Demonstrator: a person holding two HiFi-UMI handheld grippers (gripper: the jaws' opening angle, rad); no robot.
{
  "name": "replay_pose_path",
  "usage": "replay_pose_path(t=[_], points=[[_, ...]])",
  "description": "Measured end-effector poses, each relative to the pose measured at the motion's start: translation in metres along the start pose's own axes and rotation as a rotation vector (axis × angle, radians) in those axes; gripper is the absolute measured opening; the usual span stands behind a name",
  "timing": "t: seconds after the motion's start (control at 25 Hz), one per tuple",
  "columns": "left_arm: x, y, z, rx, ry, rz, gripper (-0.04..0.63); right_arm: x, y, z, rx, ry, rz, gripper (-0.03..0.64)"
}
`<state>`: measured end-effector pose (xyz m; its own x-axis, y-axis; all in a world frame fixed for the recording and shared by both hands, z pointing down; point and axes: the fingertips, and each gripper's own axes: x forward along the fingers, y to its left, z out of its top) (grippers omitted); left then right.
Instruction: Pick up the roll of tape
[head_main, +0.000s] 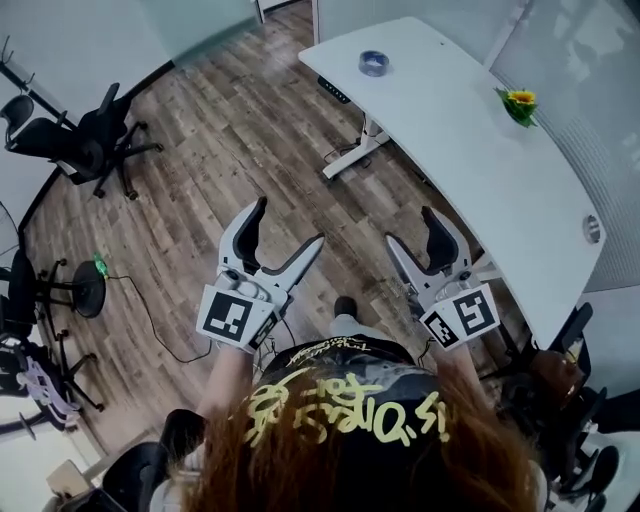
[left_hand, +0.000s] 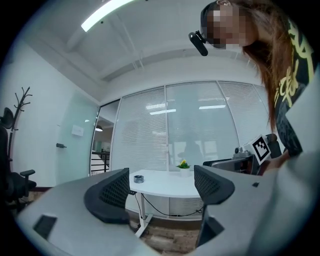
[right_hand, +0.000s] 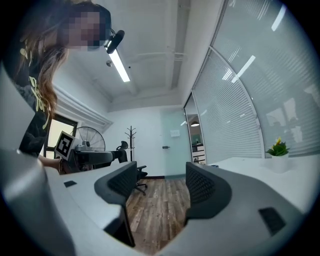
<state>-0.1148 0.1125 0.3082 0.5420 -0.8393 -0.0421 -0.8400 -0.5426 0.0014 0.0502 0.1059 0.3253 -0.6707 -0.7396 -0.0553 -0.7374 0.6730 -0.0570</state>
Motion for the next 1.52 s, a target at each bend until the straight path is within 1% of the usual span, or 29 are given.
replay_pose_path(t=[0.28,0.44,0.72,0.92,1.0,1.16,1.36,1.52], points=[[0.053,0.002,-0.003,0.01,0.01,0.029,0.4,0.018,-0.057,0.002,0.02,-0.011,0.028,0.29],[0.069,0.006,-0.005,0.027,0.023,0.051,0.4,0.03,-0.074,-0.002,0.044,-0.021,0.049,0.289],[0.08,0.019,-0.012,0.006,0.028,0.054,0.4,0.049,-0.078,-0.005,0.052,-0.024,0.076,0.29],[0.095,0.018,-0.015,0.0,0.038,0.01,0.4,0.053,-0.085,-0.003,0.049,-0.02,0.06,0.29],[0.102,0.019,-0.012,0.005,0.027,0.001,0.4,0.055,-0.089,0.0,0.048,-0.026,0.054,0.288],[0.107,0.023,-0.008,0.011,0.012,0.01,0.4,0.06,-0.093,-0.001,0.059,-0.024,0.063,0.288],[0.109,0.033,-0.01,0.007,0.041,0.026,0.399,0.07,-0.092,0.002,0.047,-0.028,0.088,0.288],[0.115,0.035,-0.01,0.015,0.019,0.041,0.396,0.074,-0.095,-0.003,0.039,-0.018,0.11,0.288]])
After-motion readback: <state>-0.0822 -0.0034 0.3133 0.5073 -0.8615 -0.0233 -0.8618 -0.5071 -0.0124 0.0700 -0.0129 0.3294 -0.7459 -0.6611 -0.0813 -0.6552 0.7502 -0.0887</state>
